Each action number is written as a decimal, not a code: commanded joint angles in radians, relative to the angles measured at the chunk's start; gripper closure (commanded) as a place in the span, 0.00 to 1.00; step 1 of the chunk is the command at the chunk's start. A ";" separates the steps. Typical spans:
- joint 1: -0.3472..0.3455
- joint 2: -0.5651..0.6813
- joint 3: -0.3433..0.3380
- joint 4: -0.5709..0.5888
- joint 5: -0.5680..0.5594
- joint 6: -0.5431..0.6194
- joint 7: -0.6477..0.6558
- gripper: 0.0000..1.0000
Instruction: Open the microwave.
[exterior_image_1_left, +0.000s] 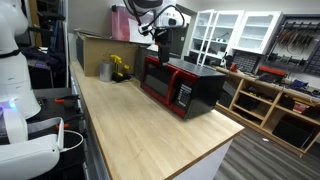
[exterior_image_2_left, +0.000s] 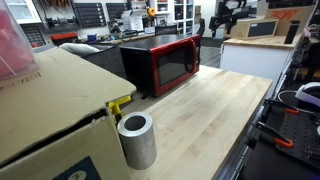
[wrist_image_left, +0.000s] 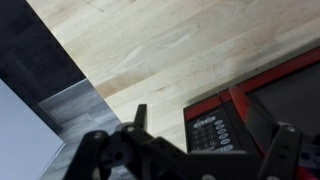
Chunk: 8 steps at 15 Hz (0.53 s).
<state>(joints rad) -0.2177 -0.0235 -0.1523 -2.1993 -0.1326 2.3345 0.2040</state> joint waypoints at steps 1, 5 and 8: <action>0.036 0.111 0.007 0.127 -0.066 0.025 0.028 0.00; 0.059 0.123 -0.002 0.137 -0.075 0.020 0.007 0.00; 0.067 0.143 -0.002 0.161 -0.082 0.019 0.016 0.00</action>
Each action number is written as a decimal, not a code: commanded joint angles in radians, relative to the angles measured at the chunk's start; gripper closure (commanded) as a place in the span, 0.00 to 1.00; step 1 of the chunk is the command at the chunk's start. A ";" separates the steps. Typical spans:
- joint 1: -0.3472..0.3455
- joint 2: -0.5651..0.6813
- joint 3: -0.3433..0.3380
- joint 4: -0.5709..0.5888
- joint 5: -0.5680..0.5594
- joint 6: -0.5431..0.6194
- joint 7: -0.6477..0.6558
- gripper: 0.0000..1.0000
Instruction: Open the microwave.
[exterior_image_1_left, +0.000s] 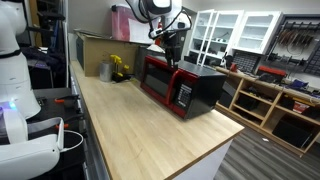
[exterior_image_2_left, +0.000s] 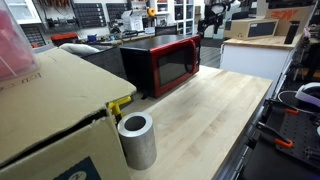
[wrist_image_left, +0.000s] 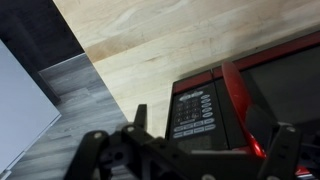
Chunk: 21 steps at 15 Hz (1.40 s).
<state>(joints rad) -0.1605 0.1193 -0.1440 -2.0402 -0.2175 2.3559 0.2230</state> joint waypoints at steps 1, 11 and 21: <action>0.006 -0.002 -0.020 0.013 -0.010 -0.009 0.016 0.00; -0.002 -0.038 0.010 -0.054 0.260 -0.031 -0.271 0.00; 0.062 0.077 0.022 0.065 -0.031 -0.020 -0.221 0.00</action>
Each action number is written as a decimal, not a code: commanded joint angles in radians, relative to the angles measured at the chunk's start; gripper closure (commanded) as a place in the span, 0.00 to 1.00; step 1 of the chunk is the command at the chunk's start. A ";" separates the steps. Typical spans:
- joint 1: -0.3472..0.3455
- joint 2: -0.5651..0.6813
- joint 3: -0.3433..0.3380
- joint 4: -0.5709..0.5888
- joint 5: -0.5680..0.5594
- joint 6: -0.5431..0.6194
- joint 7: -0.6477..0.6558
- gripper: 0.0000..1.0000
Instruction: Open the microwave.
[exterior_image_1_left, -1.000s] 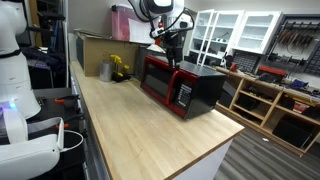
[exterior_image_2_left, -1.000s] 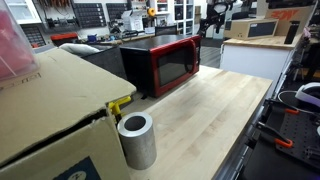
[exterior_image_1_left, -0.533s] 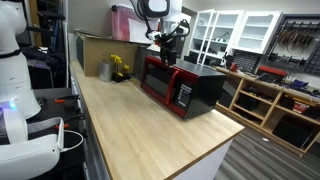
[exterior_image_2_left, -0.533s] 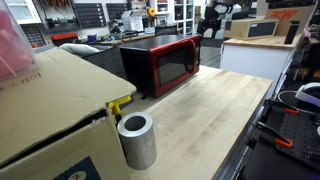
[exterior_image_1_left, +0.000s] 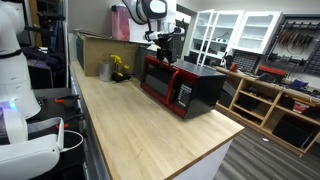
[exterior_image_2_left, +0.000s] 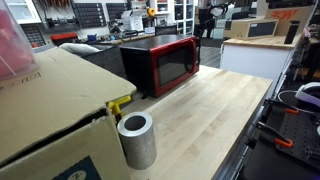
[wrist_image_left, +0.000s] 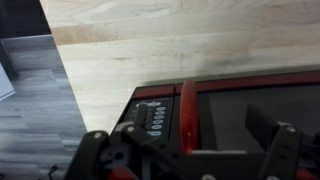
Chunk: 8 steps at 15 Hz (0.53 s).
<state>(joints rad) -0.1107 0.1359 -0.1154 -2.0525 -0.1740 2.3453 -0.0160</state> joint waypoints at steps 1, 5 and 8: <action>0.014 0.081 -0.008 0.102 -0.095 -0.013 0.017 0.00; 0.018 0.180 -0.007 0.201 -0.129 -0.022 0.004 0.00; 0.022 0.262 -0.003 0.284 -0.119 -0.032 -0.012 0.00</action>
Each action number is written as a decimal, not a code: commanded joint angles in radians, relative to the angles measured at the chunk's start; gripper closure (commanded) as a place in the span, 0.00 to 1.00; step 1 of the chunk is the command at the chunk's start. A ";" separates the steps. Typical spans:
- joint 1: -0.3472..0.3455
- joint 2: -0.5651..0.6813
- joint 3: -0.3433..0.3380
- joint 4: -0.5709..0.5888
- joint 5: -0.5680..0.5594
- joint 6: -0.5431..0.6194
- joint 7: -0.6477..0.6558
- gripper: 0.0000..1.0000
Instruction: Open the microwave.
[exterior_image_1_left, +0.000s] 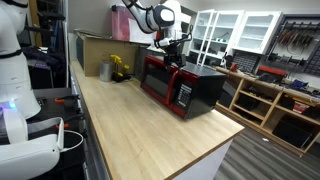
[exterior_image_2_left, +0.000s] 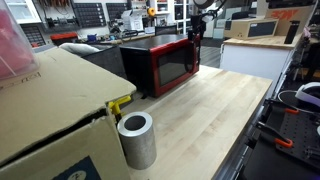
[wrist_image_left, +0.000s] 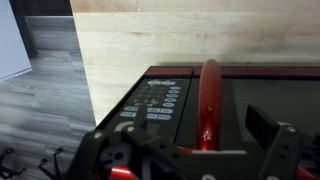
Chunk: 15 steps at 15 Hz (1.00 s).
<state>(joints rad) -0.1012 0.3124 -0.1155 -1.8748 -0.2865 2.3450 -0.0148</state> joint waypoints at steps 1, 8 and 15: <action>0.016 0.110 -0.001 0.132 -0.003 -0.035 -0.018 0.00; 0.023 0.171 0.007 0.228 0.009 -0.113 -0.066 0.66; 0.020 0.119 0.018 0.176 0.065 -0.150 -0.059 0.94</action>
<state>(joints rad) -0.0835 0.4523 -0.1107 -1.6986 -0.2481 2.2264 -0.0753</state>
